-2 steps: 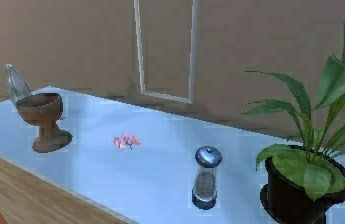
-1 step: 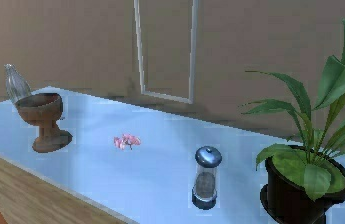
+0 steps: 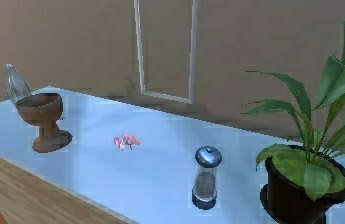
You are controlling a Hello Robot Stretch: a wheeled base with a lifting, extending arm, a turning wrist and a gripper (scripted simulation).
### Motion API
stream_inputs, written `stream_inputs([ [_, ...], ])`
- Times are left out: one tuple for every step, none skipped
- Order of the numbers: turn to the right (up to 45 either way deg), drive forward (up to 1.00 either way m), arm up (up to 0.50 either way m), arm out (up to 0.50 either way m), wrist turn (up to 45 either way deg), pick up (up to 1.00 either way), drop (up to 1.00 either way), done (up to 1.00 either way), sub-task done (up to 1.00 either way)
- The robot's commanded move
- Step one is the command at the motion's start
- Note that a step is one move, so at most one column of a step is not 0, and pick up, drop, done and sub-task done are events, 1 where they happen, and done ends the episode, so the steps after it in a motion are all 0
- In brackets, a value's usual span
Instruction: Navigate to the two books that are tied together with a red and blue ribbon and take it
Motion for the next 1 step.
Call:
stream_inputs([
  [0.0,0.00,0.00,0.00,0.0,0.00,0.00,1.00,0.00],
])
